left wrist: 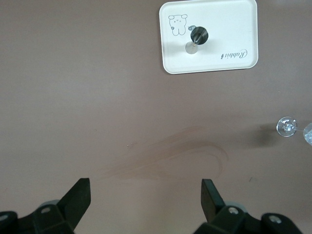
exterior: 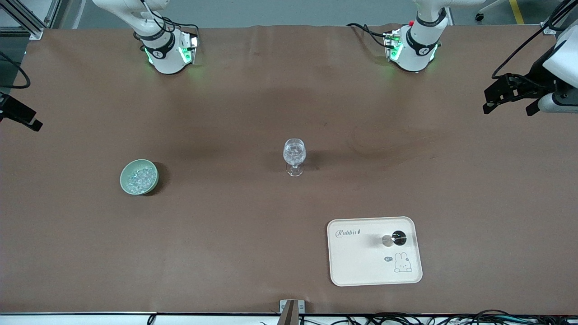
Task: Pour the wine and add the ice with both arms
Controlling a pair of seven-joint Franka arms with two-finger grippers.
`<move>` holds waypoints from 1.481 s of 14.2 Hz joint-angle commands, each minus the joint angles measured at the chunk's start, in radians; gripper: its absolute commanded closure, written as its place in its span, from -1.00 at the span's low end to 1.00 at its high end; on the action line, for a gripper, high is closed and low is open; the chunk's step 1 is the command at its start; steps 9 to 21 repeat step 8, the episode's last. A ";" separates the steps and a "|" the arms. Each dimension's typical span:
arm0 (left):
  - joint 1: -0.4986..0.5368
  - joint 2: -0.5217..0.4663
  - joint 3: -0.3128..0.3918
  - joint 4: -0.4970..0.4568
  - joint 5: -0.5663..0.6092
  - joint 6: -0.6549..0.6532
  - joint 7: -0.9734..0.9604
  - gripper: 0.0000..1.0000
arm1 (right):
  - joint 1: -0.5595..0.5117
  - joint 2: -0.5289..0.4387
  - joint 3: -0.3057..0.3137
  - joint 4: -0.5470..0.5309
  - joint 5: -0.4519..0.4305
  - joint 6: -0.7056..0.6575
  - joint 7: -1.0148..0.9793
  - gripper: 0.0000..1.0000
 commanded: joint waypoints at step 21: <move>0.014 0.007 -0.010 0.016 0.017 -0.025 -0.013 -1.00 | -0.017 -0.013 0.008 -0.008 0.009 -0.006 -0.015 -1.00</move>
